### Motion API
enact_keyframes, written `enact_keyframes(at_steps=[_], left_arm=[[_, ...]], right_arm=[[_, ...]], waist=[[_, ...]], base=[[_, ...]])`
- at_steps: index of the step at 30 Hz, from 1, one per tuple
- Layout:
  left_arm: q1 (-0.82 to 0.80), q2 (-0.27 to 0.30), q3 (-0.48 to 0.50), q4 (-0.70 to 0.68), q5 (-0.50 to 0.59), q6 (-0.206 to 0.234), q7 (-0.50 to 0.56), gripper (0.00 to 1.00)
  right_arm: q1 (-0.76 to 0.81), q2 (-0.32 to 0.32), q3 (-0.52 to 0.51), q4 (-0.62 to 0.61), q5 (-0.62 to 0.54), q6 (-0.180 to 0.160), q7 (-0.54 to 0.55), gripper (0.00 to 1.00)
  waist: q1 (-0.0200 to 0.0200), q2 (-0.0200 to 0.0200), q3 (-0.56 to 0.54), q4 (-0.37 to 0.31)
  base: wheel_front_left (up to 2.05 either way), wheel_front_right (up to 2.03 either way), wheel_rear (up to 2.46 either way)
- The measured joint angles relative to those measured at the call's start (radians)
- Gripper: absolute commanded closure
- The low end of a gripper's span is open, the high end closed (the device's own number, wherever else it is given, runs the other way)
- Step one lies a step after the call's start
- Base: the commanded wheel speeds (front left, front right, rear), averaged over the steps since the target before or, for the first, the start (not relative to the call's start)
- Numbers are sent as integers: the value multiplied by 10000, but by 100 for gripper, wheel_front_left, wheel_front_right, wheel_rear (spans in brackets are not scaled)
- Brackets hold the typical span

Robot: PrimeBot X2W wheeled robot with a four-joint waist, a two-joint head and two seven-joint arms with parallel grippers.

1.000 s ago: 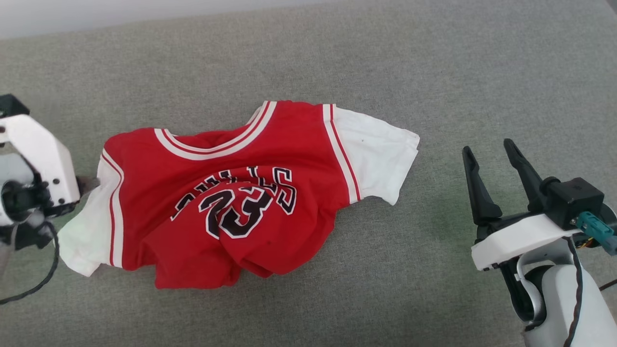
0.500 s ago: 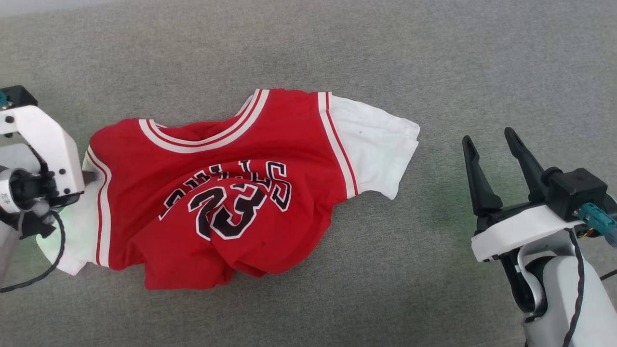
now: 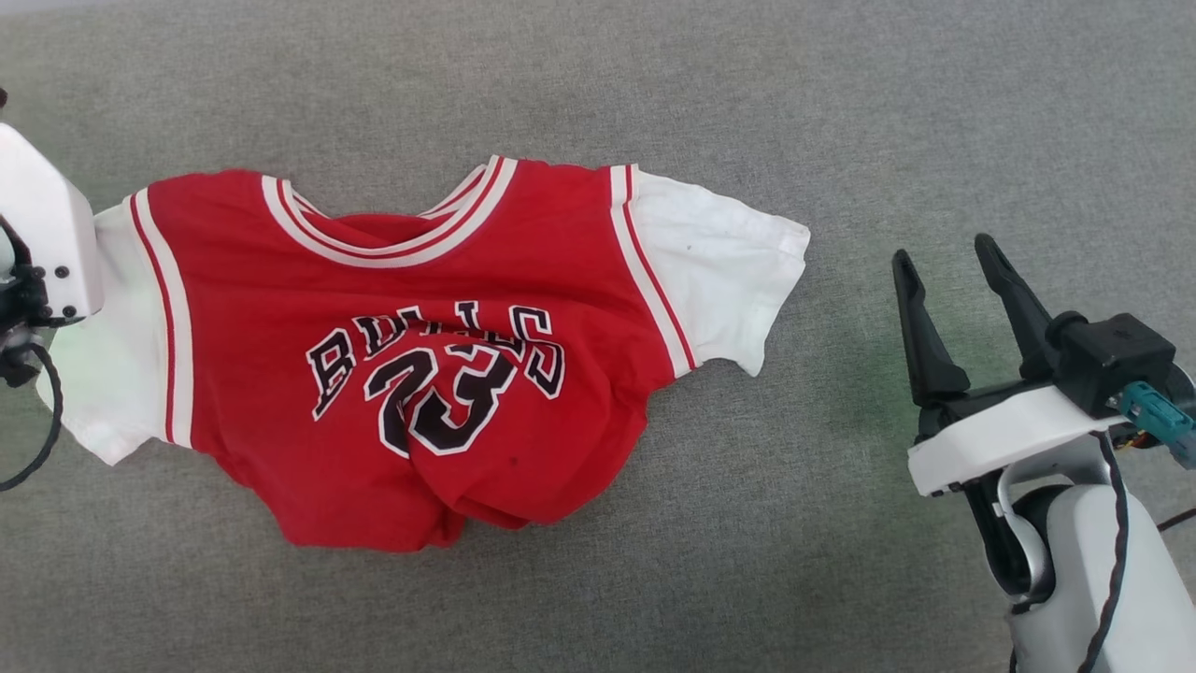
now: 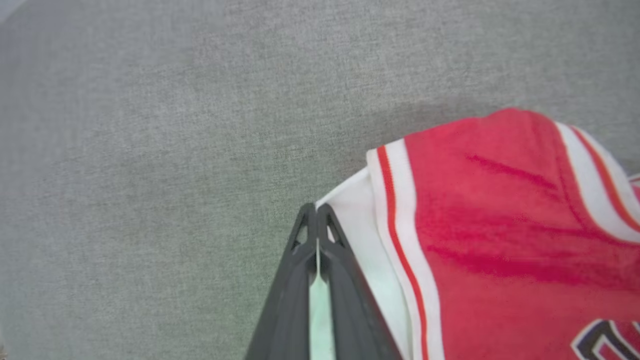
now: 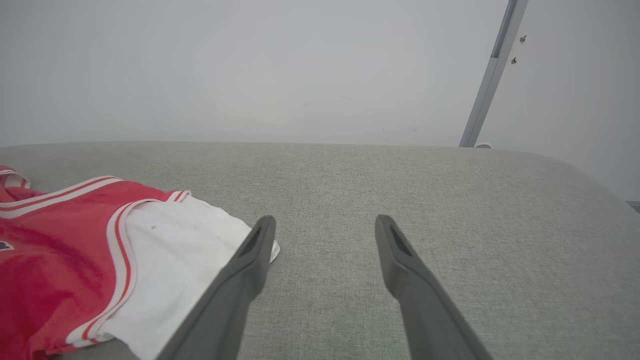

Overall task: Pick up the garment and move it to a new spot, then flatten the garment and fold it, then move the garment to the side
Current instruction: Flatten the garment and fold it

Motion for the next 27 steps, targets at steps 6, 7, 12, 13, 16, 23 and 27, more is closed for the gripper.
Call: enact_keyframes(at_steps=[6,7,12,13,16,23,27], left_arm=[[-58,-424,-71,734,-100,-198,6,0],[-91,-451,-65,823,-165,-169,184,0],[-188,-280,-75,882,-339,125,1143,0],[-188,-203,-63,865,-380,228,1327,0],[-180,59,38,740,-474,535,1718,0],[435,389,295,366,-995,1325,2495,0],[730,437,395,88,-1193,1609,2740,0]], right_arm=[[-96,-13,71,84,15,0,-46,0],[-97,-23,61,92,21,0,-48,0],[-96,-69,-8,117,59,0,-58,0],[-95,-67,-10,113,59,0,-59,0],[-92,-67,-4,88,61,0,-56,0],[-87,-104,-12,-4,88,0,35,0],[-81,-148,-19,-67,88,0,107,0]], waist=[[0,0,71,-59],[0,0,62,-55],[0,0,-32,10],[0,0,-51,25],[0,0,-80,48],[0,0,-56,82],[0,0,-40,103]], base=[[0,0,0],[0,0,0],[0,0,0],[0,0,0],[0,0,0],[0,0,0],[0,0,0]])
